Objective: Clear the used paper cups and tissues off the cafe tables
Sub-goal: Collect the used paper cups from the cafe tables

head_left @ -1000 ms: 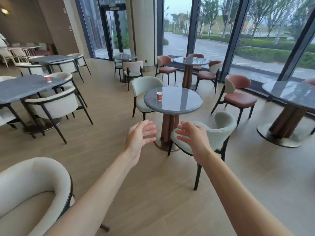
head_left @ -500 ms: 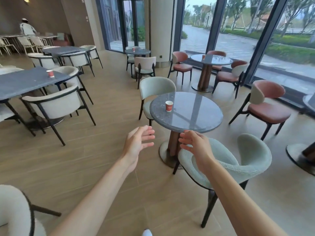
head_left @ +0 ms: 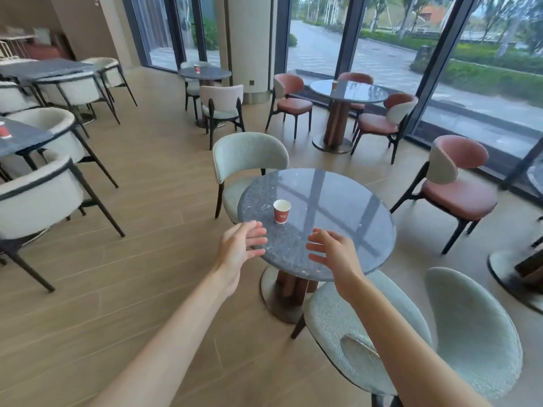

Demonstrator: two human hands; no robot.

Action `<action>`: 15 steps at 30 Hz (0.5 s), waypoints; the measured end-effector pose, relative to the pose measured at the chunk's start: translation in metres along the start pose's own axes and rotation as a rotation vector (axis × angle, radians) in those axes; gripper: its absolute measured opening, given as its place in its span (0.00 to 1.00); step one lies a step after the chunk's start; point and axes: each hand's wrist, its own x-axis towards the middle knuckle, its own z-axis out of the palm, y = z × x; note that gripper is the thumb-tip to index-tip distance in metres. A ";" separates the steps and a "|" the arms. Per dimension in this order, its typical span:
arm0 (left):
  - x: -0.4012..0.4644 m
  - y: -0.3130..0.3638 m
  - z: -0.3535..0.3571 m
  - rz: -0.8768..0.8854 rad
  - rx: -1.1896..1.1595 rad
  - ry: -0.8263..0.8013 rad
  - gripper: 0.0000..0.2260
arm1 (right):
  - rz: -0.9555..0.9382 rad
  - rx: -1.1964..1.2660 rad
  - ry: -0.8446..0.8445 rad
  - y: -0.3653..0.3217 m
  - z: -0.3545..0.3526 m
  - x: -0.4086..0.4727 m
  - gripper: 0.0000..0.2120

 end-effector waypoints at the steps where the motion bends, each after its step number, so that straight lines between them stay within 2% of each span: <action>1: 0.018 0.000 0.003 -0.007 0.006 -0.009 0.10 | 0.008 0.000 0.005 0.000 0.004 0.018 0.06; 11: 0.204 -0.018 0.042 -0.083 0.093 -0.011 0.10 | 0.067 -0.059 -0.029 0.018 0.039 0.206 0.09; 15: 0.269 -0.026 0.053 -0.174 0.172 0.012 0.08 | 0.118 -0.087 -0.061 0.026 0.055 0.281 0.06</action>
